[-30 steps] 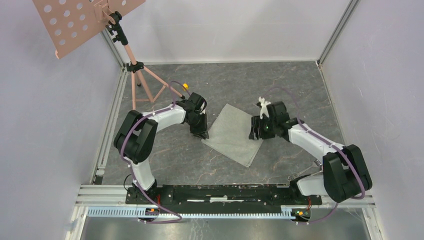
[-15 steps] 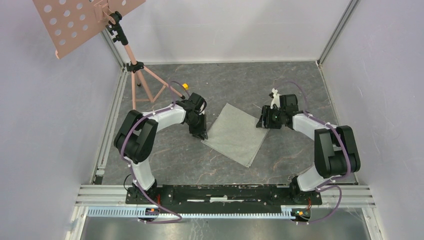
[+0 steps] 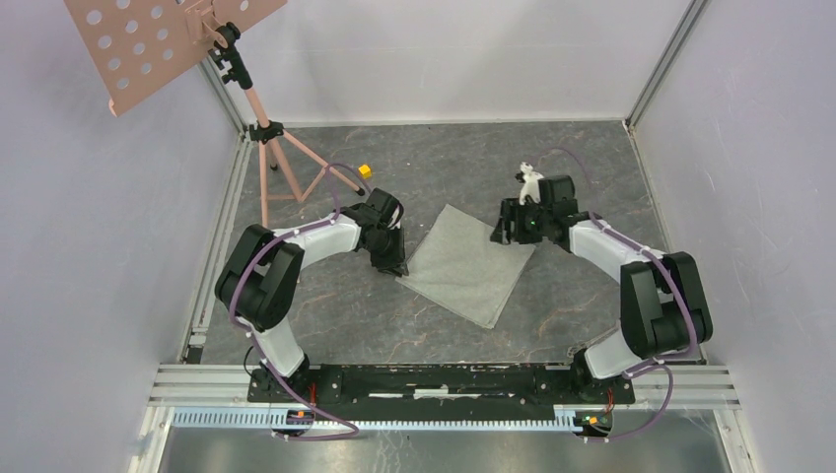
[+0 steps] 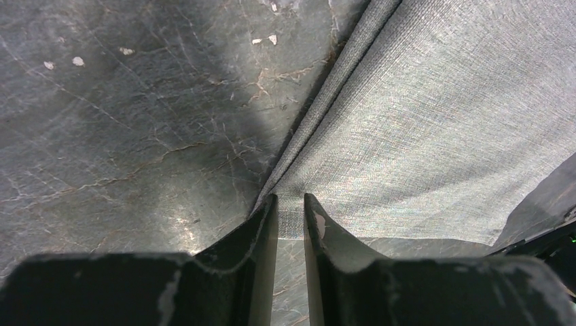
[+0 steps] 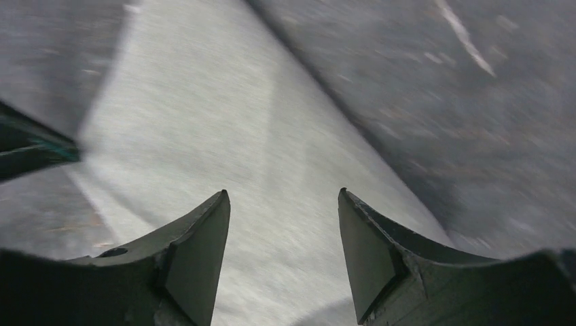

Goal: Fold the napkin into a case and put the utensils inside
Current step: Smooth out the square-folded napkin at the center of the board.

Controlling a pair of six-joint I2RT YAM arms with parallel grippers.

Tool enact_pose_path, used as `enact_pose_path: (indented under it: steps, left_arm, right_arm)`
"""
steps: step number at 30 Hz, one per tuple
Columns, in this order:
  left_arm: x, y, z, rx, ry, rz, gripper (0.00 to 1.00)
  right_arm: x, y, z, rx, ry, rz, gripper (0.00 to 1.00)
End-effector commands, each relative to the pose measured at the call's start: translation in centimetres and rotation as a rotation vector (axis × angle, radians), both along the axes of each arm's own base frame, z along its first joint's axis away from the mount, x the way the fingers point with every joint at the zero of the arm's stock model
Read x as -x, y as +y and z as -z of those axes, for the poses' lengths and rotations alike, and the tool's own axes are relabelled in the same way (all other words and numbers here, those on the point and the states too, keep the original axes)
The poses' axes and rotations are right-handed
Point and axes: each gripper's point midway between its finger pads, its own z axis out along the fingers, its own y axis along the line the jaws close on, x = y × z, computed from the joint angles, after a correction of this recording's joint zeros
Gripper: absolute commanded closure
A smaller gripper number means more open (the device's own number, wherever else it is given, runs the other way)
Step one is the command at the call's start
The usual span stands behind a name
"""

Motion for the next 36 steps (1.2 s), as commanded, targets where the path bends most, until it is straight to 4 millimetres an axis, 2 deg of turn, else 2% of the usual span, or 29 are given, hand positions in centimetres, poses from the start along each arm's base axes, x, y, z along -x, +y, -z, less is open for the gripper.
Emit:
enact_pose_path:
  steps: [1,3,6,10,13,18,23,28,31,34,36]
  left_arm:
    - [1.9,2.1,1.3,-0.088,0.059,-0.029,0.72]
    - [1.9,2.0,1.1,-0.083,0.057,-0.027,0.72]
    - [1.9,2.0,1.2,-0.086,0.058,-0.026,0.72]
    - [2.2,2.2,1.6,-0.092,0.071,-0.025,0.72]
    - [2.4,2.3,1.8,-0.091,0.072,-0.026,0.72]
    - [3.2,2.3,2.4,-0.078,0.088,-0.027,0.72]
    - [4.5,3.2,3.2,-0.094,0.112,-0.034,0.72]
    - [5.3,3.3,3.0,-0.081,0.119,-0.048,0.72]
    - [5.5,3.0,2.3,-0.054,0.118,-0.051,0.72]
    - [5.1,3.0,1.7,-0.052,0.092,-0.058,0.71]
    - [4.8,2.9,1.4,-0.051,0.08,-0.056,0.7]
  right_arm:
    - [-1.7,8.5,-5.0,-0.228,-0.114,-0.155,0.34]
    - [-2.2,11.7,-5.5,-0.301,-0.12,-0.205,0.34]
    - [-3.5,15.1,-6.0,-0.384,-0.147,-0.232,0.34]
    - [-5.8,17.0,-5.3,-0.437,-0.152,-0.233,0.37]
    - [-7.4,17.5,-3.6,-0.417,-0.148,-0.236,0.37]
    - [-9.1,17.2,0.9,-0.401,-0.087,-0.216,0.38]
    - [-10.2,16.3,3.2,-0.408,-0.039,-0.216,0.38]
    - [-10.9,16.0,1.0,-0.338,-0.066,-0.265,0.38]
    - [-10.9,15.0,-2.0,-0.261,-0.099,-0.275,0.37]
    - [-8.5,13.2,-4.3,-0.203,-0.119,-0.268,0.36]
    - [-6.3,11.7,-4.5,-0.171,-0.117,-0.257,0.35]
